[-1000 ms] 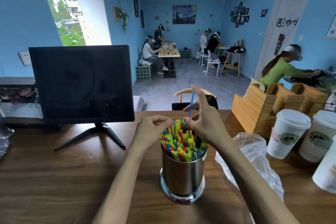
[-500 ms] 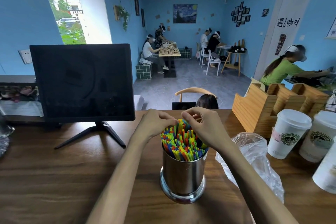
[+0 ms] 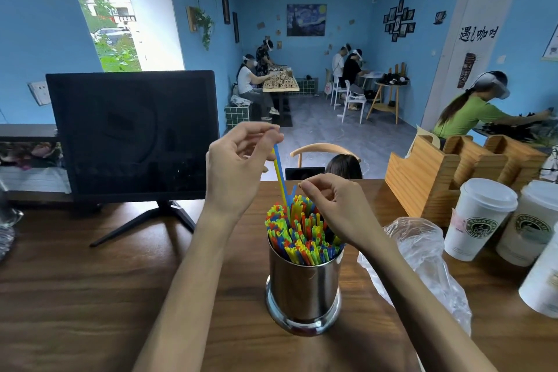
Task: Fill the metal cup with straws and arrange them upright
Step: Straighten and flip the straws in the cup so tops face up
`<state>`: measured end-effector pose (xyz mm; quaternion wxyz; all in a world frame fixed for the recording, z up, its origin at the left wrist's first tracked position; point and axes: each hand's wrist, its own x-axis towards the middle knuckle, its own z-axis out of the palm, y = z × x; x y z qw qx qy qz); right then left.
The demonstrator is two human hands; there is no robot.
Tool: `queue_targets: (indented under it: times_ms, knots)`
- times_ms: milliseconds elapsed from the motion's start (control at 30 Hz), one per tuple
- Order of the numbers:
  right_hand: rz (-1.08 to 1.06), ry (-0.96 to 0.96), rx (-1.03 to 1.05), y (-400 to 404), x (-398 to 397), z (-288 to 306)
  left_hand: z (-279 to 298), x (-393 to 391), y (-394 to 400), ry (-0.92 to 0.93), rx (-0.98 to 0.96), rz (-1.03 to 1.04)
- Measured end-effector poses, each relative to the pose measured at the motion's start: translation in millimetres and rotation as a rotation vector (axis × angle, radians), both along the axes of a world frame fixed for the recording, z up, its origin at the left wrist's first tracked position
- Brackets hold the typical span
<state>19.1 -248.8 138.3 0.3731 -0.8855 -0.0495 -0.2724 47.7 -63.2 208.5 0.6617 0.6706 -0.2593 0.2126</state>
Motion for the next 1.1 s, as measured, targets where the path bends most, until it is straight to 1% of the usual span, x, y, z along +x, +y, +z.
queue_targets:
  times_ms: [67, 100, 133, 167, 200, 267, 367, 433, 500, 567, 700, 833, 900, 967, 1033, 1100]
  knots:
    - [-0.011, -0.128, 0.033, 4.6, -5.7, 4.2, 9.0, -14.7, 0.0, -0.081, -0.072, -0.025]
    - [-0.001, -0.162, 0.07, 7.3, -10.1, 8.2, 12.5, -21.9, 0.6, -0.115, -0.088, -0.04]
    - [0.045, -0.143, 0.143, 10.6, -15.2, 13.9, 15.4, -28.8, 1.8, -0.135, -0.101, -0.061]
    - [0.125, -0.061, 0.256, 14.9, -21.3, 21.9, 17.2, -34.5, 3.6, -0.143, -0.112, -0.091]
    - [0.225, 0.06, 0.41, 19.5, -26.9, 31.8, 18.0, -39.5, 5.6, -0.148, -0.111, -0.125]
    - [0.375, 0.257, 0.729, 23.8, -32.6, 48.3, 15.2, -46.6, 9.1, -0.175, -0.043, -0.212]
    - [0.418, 0.332, 1.037, 20.5, -28.1, 59.6, 6.9, -53.8, 10.4, -0.187, 0.1, -0.358]
    - [0.429, 0.361, 1.143, 15.1, -21.1, 60.8, 0.0, -53.7, 11.4, -0.126, 0.192, -0.424]
    - [0.438, 0.402, 1.163, 8.8, -13.2, 58.5, -7.9, -48.6, 13.0, -0.064, 0.317, -0.438]
    - [0.418, 0.418, 1.127, 4.3, -9.1, 55.9, -15.5, -42.6, 13.6, -0.01, 0.4, -0.444]
    - [0.373, 0.385, 0.998, -3.1, -3.9, 52.9, -26.2, -33.0, 7.8, 0.024, 0.373, -0.421]
    - [0.36, 0.345, 0.913, -9.9, -1.6, 56.6, -35.5, -28.4, -0.9, -0.028, 0.364, -0.32]
    - [0.339, 0.298, 0.845, -11.8, -4.7, 61.0, -39.8, -23.9, -2.1, -0.086, 0.37, -0.244]
    - [0.299, 0.192, 0.799, -14.0, -6.9, 62.8, -43.7, -15.7, -1.0, -0.128, 0.43, -0.165]
    - [0.219, 0.073, 0.733, -16.1, -6.8, 61.2, -47.7, -6.1, 0.6, -0.056, 0.439, -0.123]
    - [0.13, 0.033, 0.582, -17.3, -4.2, 54.1, -52.8, 4.6, -0.4, 0.064, 0.371, -0.077]
